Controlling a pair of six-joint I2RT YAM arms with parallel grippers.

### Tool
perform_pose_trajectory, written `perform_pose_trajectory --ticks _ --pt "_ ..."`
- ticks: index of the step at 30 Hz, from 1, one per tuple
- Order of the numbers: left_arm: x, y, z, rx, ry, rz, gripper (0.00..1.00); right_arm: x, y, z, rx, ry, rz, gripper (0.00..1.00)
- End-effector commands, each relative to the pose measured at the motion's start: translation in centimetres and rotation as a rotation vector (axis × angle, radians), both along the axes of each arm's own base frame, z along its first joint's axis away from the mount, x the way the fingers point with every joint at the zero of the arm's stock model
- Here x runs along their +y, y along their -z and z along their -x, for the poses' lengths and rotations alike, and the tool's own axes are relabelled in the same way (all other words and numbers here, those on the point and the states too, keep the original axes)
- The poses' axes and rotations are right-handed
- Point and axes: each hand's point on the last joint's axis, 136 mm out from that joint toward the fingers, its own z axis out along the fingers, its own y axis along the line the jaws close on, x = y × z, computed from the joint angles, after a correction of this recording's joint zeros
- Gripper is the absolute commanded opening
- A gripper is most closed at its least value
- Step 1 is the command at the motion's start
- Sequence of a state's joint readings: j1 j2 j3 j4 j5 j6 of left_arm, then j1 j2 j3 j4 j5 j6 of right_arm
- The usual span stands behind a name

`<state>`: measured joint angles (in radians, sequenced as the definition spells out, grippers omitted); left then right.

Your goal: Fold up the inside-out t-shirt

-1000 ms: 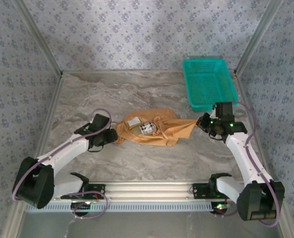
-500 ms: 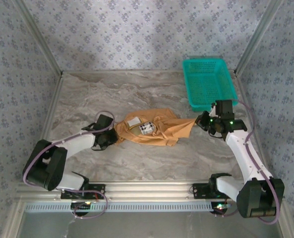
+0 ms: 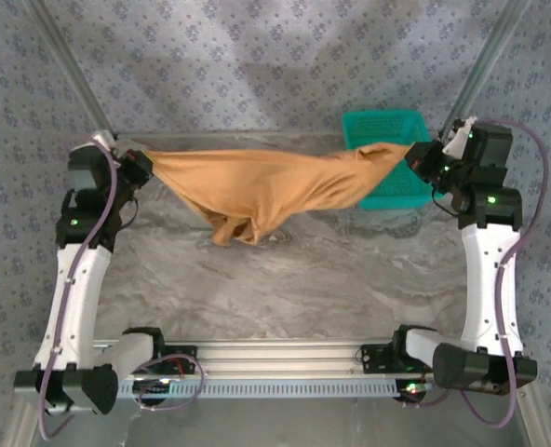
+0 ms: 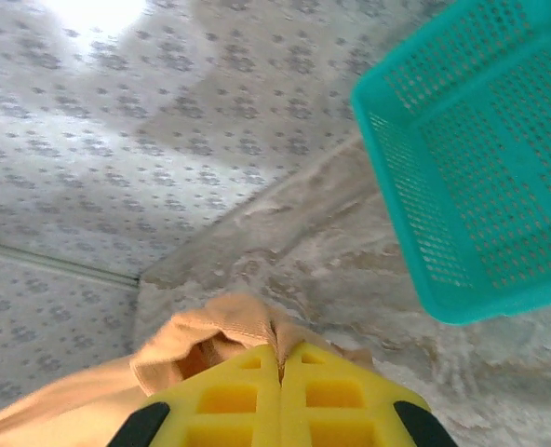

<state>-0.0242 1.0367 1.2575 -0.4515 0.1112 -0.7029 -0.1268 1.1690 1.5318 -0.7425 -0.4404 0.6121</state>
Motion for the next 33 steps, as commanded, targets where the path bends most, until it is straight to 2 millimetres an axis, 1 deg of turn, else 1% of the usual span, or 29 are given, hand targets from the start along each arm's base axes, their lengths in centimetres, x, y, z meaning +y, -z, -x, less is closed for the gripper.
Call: perform_pose_trajectory --ticks 1,4,6,9,11,13,14,16,17,19,20,21,23,24,25,27,29,31,33 --pt "-0.6 -0.1 1.0 0.049 0.049 -0.019 0.0 0.9 -1.8 0.8 0.001 -0.05 -0.036 0.0" --pt "-0.3 -3.3 2.4 -0.01 0.045 -0.048 0.0 1.4 -4.4 2.2 -0.045 -0.072 -0.042 0.0" --pt "0.1 -5.7 3.8 -0.059 0.032 -0.074 0.0 1.5 -6.0 3.4 -0.067 -0.06 -0.069 0.0" --pt "0.3 -8.7 5.5 -0.135 0.022 -0.099 0.0 1.9 -7.9 5.1 -0.117 -0.062 -0.09 0.0" --pt "0.4 -9.8 6.3 -0.163 0.019 -0.109 0.0 1.9 -8.8 6.0 -0.139 -0.056 -0.098 0.0" --pt "0.0 -9.9 6.0 -0.161 0.042 -0.107 0.0 1.9 -9.0 6.3 -0.143 -0.05 -0.103 0.0" --pt "-0.3 -9.4 5.5 -0.144 0.061 -0.1 0.0 1.8 -8.8 6.1 -0.139 -0.044 -0.106 0.0" --pt "-1.0 -7.5 3.8 -0.083 0.1 -0.09 0.0 1.7 -8.1 5.2 -0.118 -0.039 -0.122 0.0" --pt "-1.2 -6.2 2.6 -0.046 0.115 -0.087 0.0 1.6 -7.6 4.6 -0.107 -0.032 -0.13 0.0" --pt "-1.2 -3.2 -0.3 0.036 0.121 -0.091 0.0 1.3 -6.4 3.0 -0.08 -0.016 -0.142 0.0" --pt "-1.2 -1.3 -1.9 0.087 0.124 -0.095 0.0 1.3 -5.7 2.1 -0.066 -0.014 -0.146 0.0" --pt "-1.2 0.7 -3.7 0.147 0.128 -0.098 0.0 1.4 -4.8 1.3 -0.048 -0.009 -0.142 0.0" --pt "-1.4 4.3 -6.3 0.25 0.142 -0.092 0.0 1.8 -2.8 0.0 0.002 -0.007 -0.122 0.0" --pt "-1.6 5.8 -7.2 0.293 0.151 -0.092 0.0 2.1 -1.3 -0.6 0.045 -0.011 -0.112 0.0" --pt "-1.5 6.8 -7.6 0.323 0.148 -0.088 0.0 2.2 -0.1 -1.0 0.083 -0.011 -0.102 0.0" --pt "-1.0 7.0 -7.5 0.306 0.116 -0.097 0.0 2.1 1.7 -1.0 0.136 -0.006 -0.082 0.0" --pt "0.0 6.6 -6.8 0.279 0.069 -0.131 0.0 1.4 2.1 -0.3 0.142 0.03 -0.039 0.0" --pt "1.4 6.2 -6.0 0.289 0.021 -0.17 0.0 0.3 1.5 0.6 0.121 0.07 -0.013 0.0" --pt "2.6 5.8 -5.3 0.28 -0.007 -0.172 0.0 -0.4 0.8 1.5 0.099 0.096 0.007 0.0"
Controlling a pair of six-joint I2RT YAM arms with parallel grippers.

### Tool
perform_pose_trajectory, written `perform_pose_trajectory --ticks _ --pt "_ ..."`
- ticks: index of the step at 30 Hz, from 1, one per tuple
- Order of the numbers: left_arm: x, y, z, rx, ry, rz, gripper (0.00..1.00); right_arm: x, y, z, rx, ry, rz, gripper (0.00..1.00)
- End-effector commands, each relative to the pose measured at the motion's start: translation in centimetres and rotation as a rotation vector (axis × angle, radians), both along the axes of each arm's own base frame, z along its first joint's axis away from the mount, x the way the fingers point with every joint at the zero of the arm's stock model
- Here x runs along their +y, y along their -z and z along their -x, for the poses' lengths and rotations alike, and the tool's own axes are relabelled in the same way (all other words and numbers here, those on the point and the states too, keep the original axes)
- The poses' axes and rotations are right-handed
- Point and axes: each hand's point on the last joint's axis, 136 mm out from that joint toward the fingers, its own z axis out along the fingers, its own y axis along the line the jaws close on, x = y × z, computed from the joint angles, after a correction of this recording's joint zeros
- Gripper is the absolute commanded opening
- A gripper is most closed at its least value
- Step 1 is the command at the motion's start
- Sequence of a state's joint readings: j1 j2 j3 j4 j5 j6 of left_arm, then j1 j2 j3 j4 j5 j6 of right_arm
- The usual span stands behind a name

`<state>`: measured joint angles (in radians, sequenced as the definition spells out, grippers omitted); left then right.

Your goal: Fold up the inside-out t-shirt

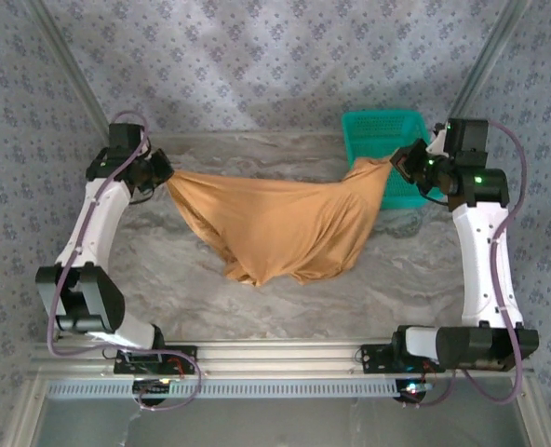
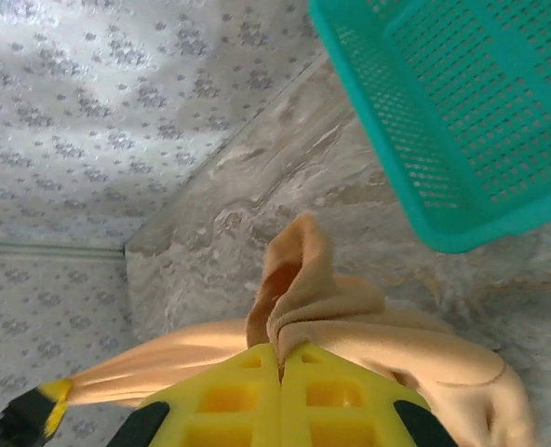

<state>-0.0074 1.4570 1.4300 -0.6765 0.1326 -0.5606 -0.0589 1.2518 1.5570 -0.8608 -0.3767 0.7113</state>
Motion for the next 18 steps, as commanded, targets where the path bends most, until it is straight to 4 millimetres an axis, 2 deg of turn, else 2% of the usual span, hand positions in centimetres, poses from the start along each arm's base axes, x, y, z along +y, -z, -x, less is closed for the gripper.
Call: perform_pose_trajectory --ticks 1,7,12,15,17,18 --pt "2.8 -6.6 1.6 -0.191 -0.068 -0.059 0.0 -2.0 -3.6 2.6 -0.116 0.068 0.086 0.0" --pt "4.7 -9.4 3.1 -0.247 -0.106 -0.039 0.0 -3.8 -5.2 5.1 -0.138 0.117 0.104 0.0" --pt "4.0 -12.4 4.2 -0.322 -0.083 -0.001 0.0 -3.4 -8.0 7.0 -0.218 0.118 0.094 0.0" --pt "2.5 -12.0 3.8 -0.309 -0.028 0.05 0.0 -2.7 -8.5 6.9 -0.239 0.095 0.069 0.0" --pt "1.4 -11.0 2.9 -0.279 0.012 0.049 0.0 -2.1 -8.2 6.1 -0.236 0.08 0.055 0.0" --pt "0.8 -9.6 2.4 -0.23 0.033 0.044 0.0 -1.7 -7.8 5.3 -0.229 0.067 0.051 0.0"
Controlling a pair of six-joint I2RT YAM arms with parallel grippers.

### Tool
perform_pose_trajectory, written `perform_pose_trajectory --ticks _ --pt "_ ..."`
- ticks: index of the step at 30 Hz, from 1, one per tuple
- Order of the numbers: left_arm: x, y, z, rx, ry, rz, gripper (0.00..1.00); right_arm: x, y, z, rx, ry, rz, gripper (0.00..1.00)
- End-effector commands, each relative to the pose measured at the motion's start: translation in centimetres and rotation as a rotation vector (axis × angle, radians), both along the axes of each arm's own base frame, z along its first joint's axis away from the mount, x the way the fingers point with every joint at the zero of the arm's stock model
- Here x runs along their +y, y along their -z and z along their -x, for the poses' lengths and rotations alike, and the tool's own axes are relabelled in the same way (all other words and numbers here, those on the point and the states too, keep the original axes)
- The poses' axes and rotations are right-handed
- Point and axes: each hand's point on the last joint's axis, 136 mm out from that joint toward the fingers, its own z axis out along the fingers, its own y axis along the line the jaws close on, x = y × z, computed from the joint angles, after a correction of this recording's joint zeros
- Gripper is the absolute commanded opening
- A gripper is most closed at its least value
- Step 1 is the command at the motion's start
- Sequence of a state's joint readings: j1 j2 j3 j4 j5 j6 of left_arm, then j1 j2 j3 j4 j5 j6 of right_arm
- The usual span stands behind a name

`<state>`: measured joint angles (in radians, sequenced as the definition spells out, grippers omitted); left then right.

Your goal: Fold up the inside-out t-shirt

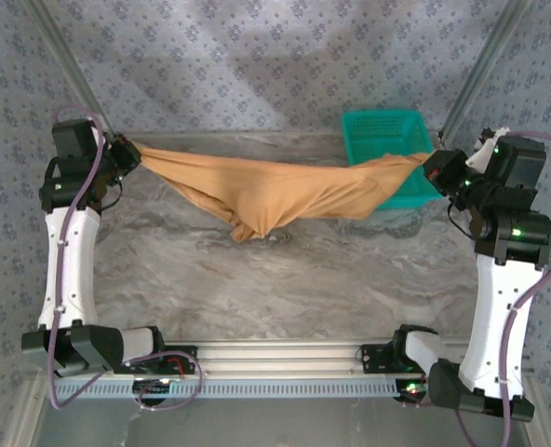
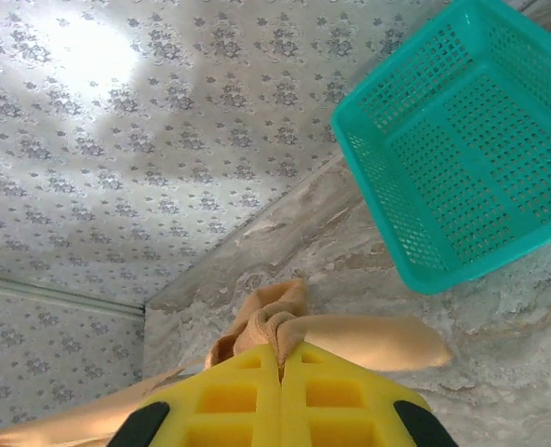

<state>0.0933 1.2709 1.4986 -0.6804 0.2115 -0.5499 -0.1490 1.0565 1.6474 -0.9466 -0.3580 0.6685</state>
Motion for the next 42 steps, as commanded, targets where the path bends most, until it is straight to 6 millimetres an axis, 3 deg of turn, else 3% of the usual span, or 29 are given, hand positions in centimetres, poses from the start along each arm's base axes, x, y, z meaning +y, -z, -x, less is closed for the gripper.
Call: perform_pose_trajectory --ticks 1,5,7,10,11,12,13,15,16,18,21,26,29,31,34,38,42 --pt "-2.4 1.7 -1.6 0.063 0.094 0.0 0.0 1.3 0.4 -2.1 -0.003 -0.037 -0.012 0.0" --pt "-4.6 6.9 -5.7 0.224 0.171 -0.055 0.0 5.1 3.8 -6.7 0.081 -0.116 0.011 0.0" --pt "-3.8 9.6 -8.5 0.308 0.142 -0.102 0.0 7.3 6.0 -9.8 0.135 -0.151 0.035 0.0" --pt "-2.9 11.9 -12.1 0.367 0.117 -0.15 0.1 8.9 9.7 -14.7 0.235 -0.164 0.052 0.0" --pt "-2.9 11.9 -12.8 0.368 0.111 -0.156 0.18 9.2 10.9 -16.1 0.272 -0.17 0.051 0.0" --pt "-3.1 12.0 -13.2 0.373 0.113 -0.165 0.38 9.6 11.9 -17.4 0.312 -0.184 0.054 0.0" --pt "-3.5 11.9 -13.2 0.377 0.121 -0.185 0.46 10.1 13.1 -18.7 0.355 -0.207 0.057 0.0" --pt "-4.7 11.8 -11.9 0.381 0.15 -0.254 0.53 10.8 14.3 -20.1 0.407 -0.25 0.078 0.28" --pt "-5.3 12.3 -10.4 0.4 0.164 -0.289 0.56 10.8 14.7 -20.2 0.422 -0.267 0.125 0.35" --pt "-6.7 13.6 -6.9 0.426 0.201 -0.329 0.56 10.8 15.3 -19.3 0.449 -0.287 0.179 0.43" --pt "-9.2 16.2 0.0 0.443 0.26 -0.333 0.52 10.6 16.0 -16.9 0.45 -0.291 0.209 0.52" --pt "-15.7 21.3 10.8 0.463 0.442 -0.262 0.28 9.8 19.5 -10.6 0.468 -0.275 0.227 0.51" --pt "-18.9 24.3 14.6 0.482 0.516 -0.182 0.29 9.4 22.5 -7.1 0.496 -0.265 0.212 0.47" --pt "-20.7 25.9 16.1 0.497 0.542 -0.147 0.34 9.2 25.1 -4.6 0.534 -0.265 0.208 0.46" --pt "-22.8 27.7 16.4 0.507 0.567 -0.128 0.47 9.2 27.9 -2.1 0.573 -0.264 0.186 0.46" --pt "-24.9 29.7 15.4 0.536 0.588 -0.119 0.5 9.3 30.4 -0.1 0.616 -0.284 0.174 0.46" --pt "-25.5 30.8 13.9 0.537 0.572 -0.158 0.5 9.4 32.8 1.4 0.666 -0.301 0.183 0.53"
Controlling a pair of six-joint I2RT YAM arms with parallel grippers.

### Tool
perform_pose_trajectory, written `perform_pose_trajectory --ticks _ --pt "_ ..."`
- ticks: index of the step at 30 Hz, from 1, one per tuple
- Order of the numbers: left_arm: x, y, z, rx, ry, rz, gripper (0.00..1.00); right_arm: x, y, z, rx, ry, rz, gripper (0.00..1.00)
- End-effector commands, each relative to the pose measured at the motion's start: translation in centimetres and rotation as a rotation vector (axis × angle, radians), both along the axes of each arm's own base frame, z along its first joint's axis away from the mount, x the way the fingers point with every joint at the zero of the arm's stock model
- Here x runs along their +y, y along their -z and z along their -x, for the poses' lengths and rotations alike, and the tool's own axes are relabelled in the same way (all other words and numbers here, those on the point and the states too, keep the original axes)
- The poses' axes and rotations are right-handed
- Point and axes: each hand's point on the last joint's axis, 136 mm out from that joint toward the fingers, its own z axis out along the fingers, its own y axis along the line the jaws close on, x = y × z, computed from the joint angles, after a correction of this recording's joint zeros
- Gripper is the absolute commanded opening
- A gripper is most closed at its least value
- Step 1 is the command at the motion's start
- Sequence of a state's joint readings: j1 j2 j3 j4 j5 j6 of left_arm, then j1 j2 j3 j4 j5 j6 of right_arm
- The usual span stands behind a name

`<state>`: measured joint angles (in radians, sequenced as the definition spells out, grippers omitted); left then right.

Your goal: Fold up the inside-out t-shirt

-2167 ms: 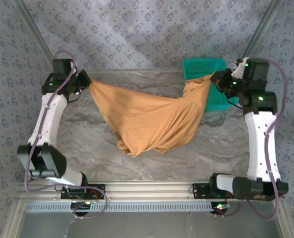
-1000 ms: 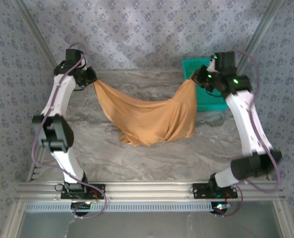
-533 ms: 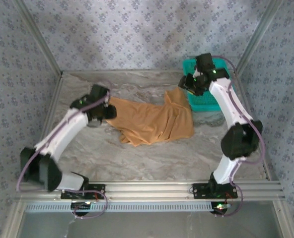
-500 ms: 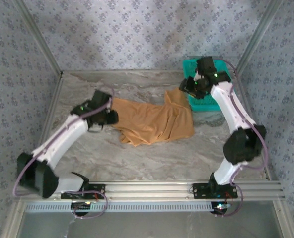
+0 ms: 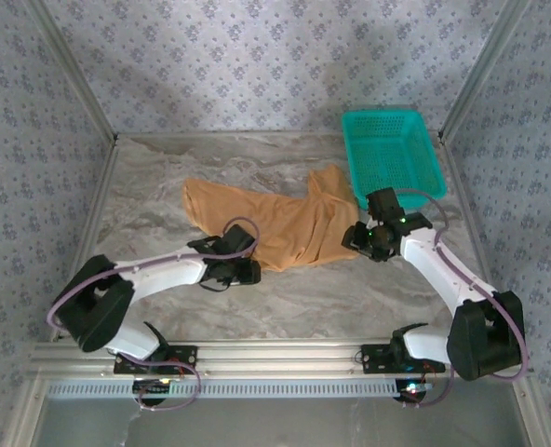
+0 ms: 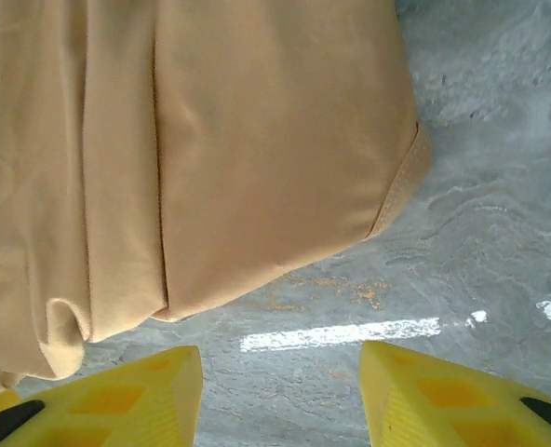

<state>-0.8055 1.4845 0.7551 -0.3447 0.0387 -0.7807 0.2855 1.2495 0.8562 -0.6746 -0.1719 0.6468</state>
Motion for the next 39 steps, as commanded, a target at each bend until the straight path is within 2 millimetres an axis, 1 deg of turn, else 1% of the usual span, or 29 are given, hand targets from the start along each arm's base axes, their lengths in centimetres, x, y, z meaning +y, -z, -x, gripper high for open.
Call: perform_pose_trajectory --ticks 1,3,5,7,8,9,10,12,14,16,17,18,19,20,21,22,23,24,25,26,27,28,29,32,35,39 --pt "-2.1 -1.0 -2.6 -0.072 -0.018 0.043 0.49 0.5 0.8 0.4 -0.013 0.001 -0.019 0.54" --pt "-1.8 0.0 -3.0 -0.063 -0.021 0.004 0.46 0.5 1.7 0.7 0.0 0.003 -0.024 0.57" --pt "-1.3 0.8 -3.4 -0.05 -0.026 -0.032 0.33 0.7 2.5 0.4 -0.003 0.002 -0.027 0.58" --pt "-0.9 0.6 -3.8 -0.05 -0.034 -0.045 0.21 0.9 3.2 0.0 0.006 -0.001 -0.027 0.58" --pt "-0.8 0.1 -4.0 -0.059 -0.036 -0.043 0.16 1.1 3.5 -0.3 0.008 -0.004 -0.03 0.59" --pt "-0.6 -0.7 -4.3 -0.073 -0.04 -0.042 0.11 1.4 4.0 -0.6 0.012 -0.007 -0.032 0.59" --pt "-0.4 -1.7 -4.5 -0.092 -0.044 -0.037 0.08 1.7 4.5 -0.9 0.016 -0.011 -0.034 0.59" --pt "-0.3 -3.8 -5.0 -0.125 -0.052 -0.018 0.05 2.5 5.3 -1.5 0.027 -0.017 -0.039 0.59" --pt "-0.1 -5.8 -5.4 -0.152 -0.059 0.004 0.03 3.7 6.2 -2.4 0.038 -0.027 -0.042 0.59" --pt "0.0 -7.6 -5.7 -0.173 -0.063 0.025 0.02 4.4 7.1 -3.5 0.046 -0.025 -0.025 0.58" --pt "0.2 -8.5 -5.8 -0.184 -0.066 0.037 0.02 4.7 7.4 -4.2 0.051 -0.022 -0.018 0.56" --pt "0.3 -9.3 -5.9 -0.195 -0.069 0.046 0.02 4.9 7.8 -4.7 0.055 -0.018 -0.011 0.49" --pt "0.6 -10.2 -6.0 -0.207 -0.071 0.053 0.02 5.1 7.8 -5.3 0.058 -0.016 -0.005 0.33" --pt "1.1 -11.2 -6.1 -0.22 -0.074 0.055 0.02 5.1 7.3 -6.0 0.055 -0.016 0.001 0.15" --pt "1.5 -12.1 -6.2 -0.232 -0.074 0.052 0.02 5.1 6.8 -6.1 0.054 -0.02 0.01 0.03" --pt "2.4 -13.0 -6.3 -0.245 -0.078 0.038 0.02 5.0 5.6 -6.5 0.041 -0.03 0.02 0.0" --pt "3.6 -14.0 -6.6 -0.263 -0.088 0.019 0.02 4.9 3.9 -6.7 0.017 -0.048 0.03 0.0" --pt "4.8 -15.0 -6.9 -0.282 -0.105 0.004 0.02 4.7 2.5 -6.5 0.009 -0.07 0.04 0.0" --pt "6.4 -15.8 -6.9 -0.291 -0.122 -0.018 0.01 4.4 0.8 -6.1 0.012 -0.083 0.05 0.0" --pt "7.9 -16.8 -7.1 -0.309 -0.144 -0.023 0.01 4.0 -1.3 -5.7 -0.012 -0.129 0.069 0.0" --pt "9.2 -17.8 -7.4 -0.329 -0.167 -0.026 0.01 3.5 -3.0 -5.3 -0.029 -0.144 0.085 0.0" --pt "10.7 -18.9 -7.6 -0.35 -0.194 -0.031 0.0 3.0 -5.5 -5.3 -0.07 -0.159 0.089 0.0" --pt "12.0 -20.0 -7.9 -0.37 -0.221 -0.029 0.0 2.4 -7.5 -4.8 -0.1 -0.168 0.088 0.0" --pt "15.0 -23.1 -8.5 -0.423 -0.282 -0.013 0.0 1.2 -12.3 -3.2 -0.176 -0.176 0.037 0.0" --pt "16.2 -25.9 -8.9 -0.468 -0.297 -0.002 0.0 0.3 -16.3 -1.6 -0.248 -0.165 -0.025 0.0" --pt "16.4 -29.2 -9.4 -0.518 -0.285 -0.003 0.0 0.0 -20.5 0.3 -0.332 -0.164 -0.088 0.0"
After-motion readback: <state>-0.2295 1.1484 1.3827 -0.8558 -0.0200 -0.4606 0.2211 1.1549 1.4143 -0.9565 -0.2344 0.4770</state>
